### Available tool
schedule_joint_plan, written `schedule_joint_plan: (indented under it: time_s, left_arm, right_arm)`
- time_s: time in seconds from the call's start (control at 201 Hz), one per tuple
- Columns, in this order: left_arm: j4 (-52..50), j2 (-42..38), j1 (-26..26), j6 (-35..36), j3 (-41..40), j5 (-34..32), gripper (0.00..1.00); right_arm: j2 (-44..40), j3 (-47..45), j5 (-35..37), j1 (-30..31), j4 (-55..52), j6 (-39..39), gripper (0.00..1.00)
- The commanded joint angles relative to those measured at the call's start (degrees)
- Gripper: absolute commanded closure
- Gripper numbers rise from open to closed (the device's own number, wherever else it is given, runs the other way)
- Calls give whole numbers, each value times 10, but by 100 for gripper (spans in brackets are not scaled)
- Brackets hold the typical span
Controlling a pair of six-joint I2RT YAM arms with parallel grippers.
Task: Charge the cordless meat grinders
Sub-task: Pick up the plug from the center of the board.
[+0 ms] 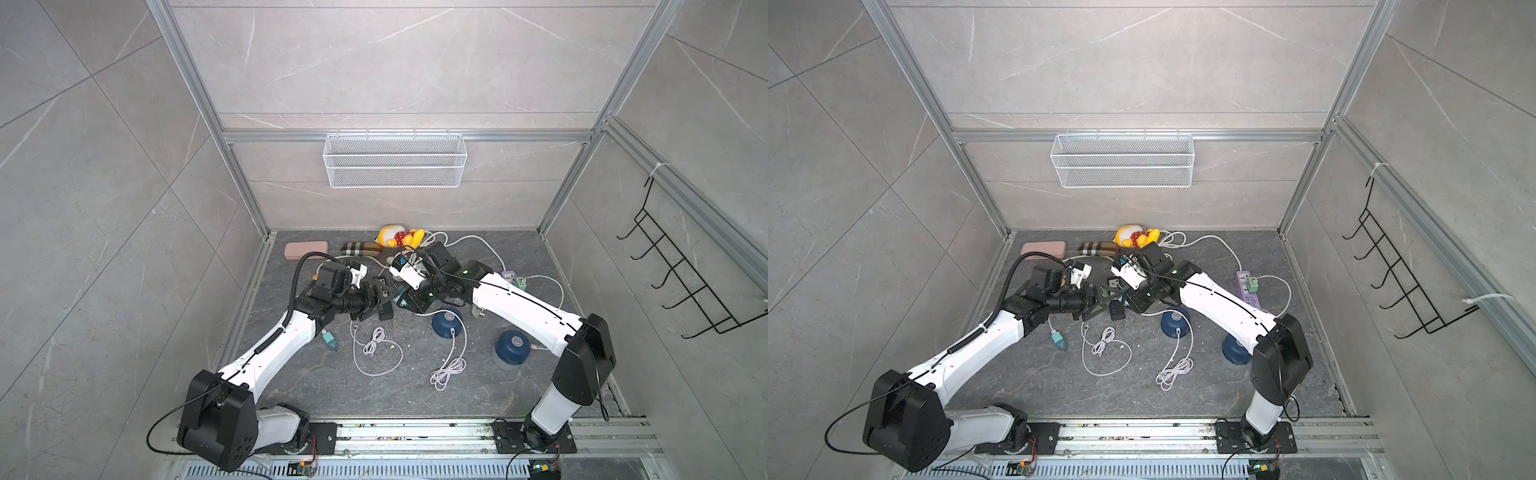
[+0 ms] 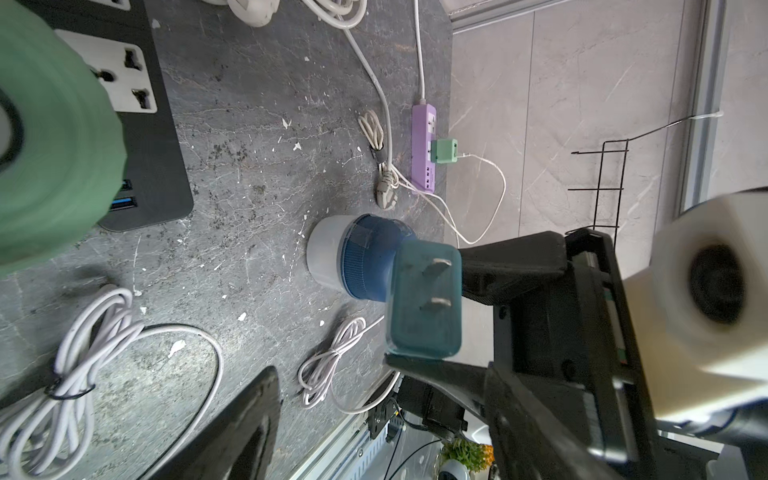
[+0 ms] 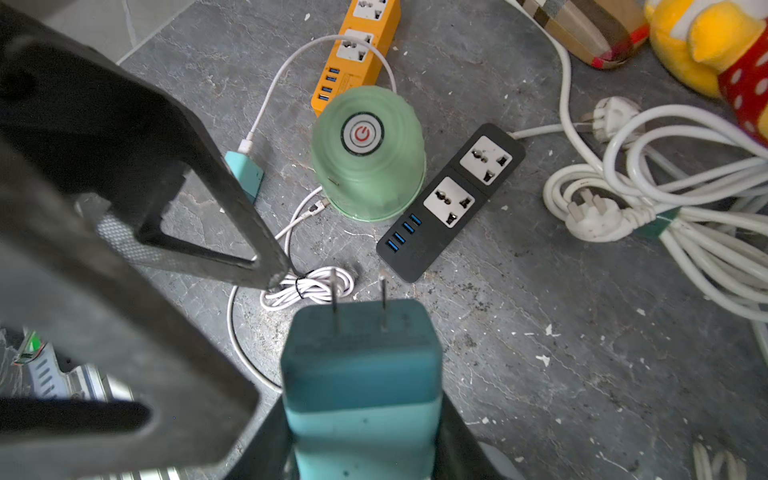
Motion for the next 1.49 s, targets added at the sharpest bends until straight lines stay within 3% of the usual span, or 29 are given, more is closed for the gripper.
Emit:
schedule_joint_plan:
  time_s: [0.0, 0.787, 0.891, 1.021, 1.25, 1.489]
  left_arm:
    - [46, 8, -3, -16, -2, 23, 27]
    - [91, 47, -20, -31, -2, 55, 72]
    - [92, 48, -20, -31, -2, 57, 82]
    - [113, 49, -19, -35, -9, 59, 100]
    - [241, 45, -19, -72, -25, 41, 100]
    - [420, 65, -19, -124, 2, -32, 100]
  right_arm:
    - [-9, 2, -12, 9, 4, 5, 77]
    - [10, 17, -9, 13, -4, 3, 76]
    - [7, 14, -2, 13, -3, 5, 71]
    - [-7, 9, 19, 13, 5, 24, 54]
    - [-86, 13, 59, 8, 15, 117, 43]
    - [-155, 22, 52, 2, 15, 239, 45]
